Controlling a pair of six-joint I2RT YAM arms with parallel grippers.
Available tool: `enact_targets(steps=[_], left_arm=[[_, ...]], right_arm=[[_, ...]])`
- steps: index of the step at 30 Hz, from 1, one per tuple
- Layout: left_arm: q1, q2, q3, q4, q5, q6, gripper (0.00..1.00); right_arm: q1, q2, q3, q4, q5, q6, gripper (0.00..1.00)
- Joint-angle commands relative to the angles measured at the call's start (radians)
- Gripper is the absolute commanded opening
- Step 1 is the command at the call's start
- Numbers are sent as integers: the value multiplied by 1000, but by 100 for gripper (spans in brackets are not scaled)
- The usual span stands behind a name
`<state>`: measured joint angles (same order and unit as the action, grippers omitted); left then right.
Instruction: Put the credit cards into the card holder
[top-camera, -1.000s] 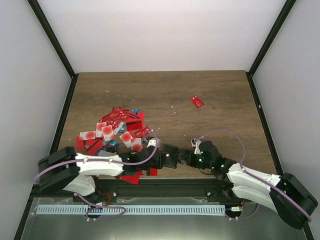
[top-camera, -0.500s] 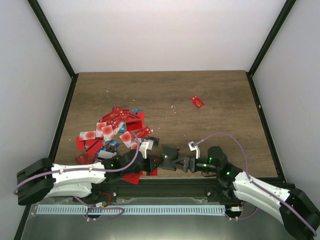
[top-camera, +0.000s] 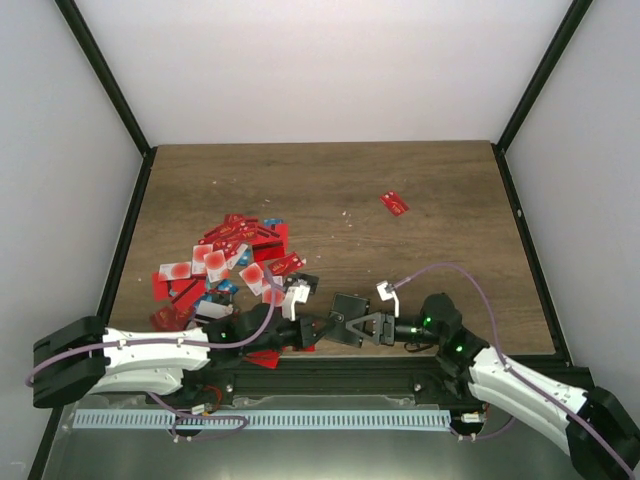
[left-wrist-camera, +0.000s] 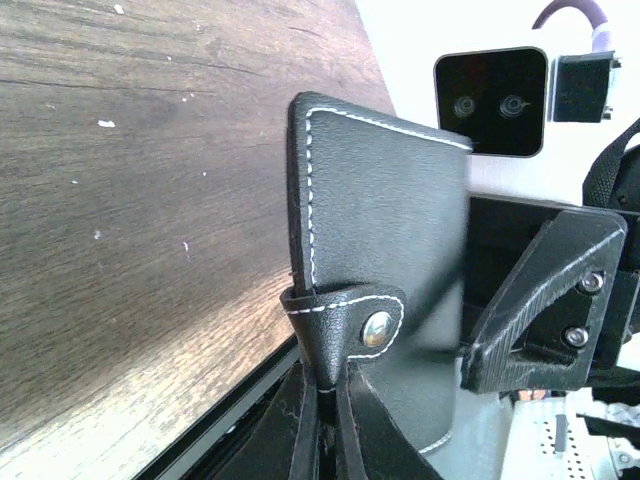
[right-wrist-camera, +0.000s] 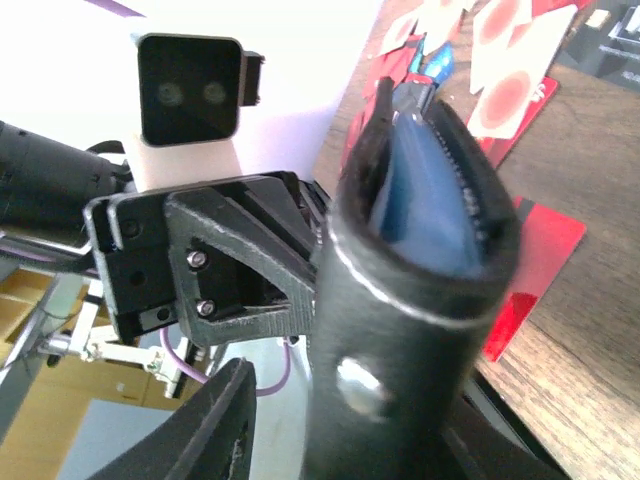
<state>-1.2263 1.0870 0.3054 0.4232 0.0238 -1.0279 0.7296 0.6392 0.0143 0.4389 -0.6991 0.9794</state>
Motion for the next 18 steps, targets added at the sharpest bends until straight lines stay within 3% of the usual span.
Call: enact_targets(steps=[1, 5, 8, 9, 11, 13, 15, 18], left_arm=[[-26, -15, -28, 66, -25, -29, 4], [-36, -16, -32, 66, -49, -37, 4], [-36, -21, -25, 62, -57, -35, 8], [-37, -26, -19, 52, -62, -29, 13], [-40, -42, 0, -15, -91, -10, 42], [-46, -75, 22, -116, -151, 10, 61], [-52, -114, 44, -232, -242, 27, 70], [-57, -155, 107, -426, -339, 62, 72]], right_arm=[[-1, -64, -54, 28, 0, 20, 34], [-1, -94, -52, 1, 4, 22, 10], [-1, -102, -29, -59, 20, 10, 3], [-1, -100, -18, -85, 30, 0, 2], [-1, -95, 5, -133, 51, -23, 1], [-1, -90, 29, -182, 78, -40, 1], [-1, -88, 57, -223, 109, -61, 1], [-1, -75, 108, -305, 169, -87, 1]])
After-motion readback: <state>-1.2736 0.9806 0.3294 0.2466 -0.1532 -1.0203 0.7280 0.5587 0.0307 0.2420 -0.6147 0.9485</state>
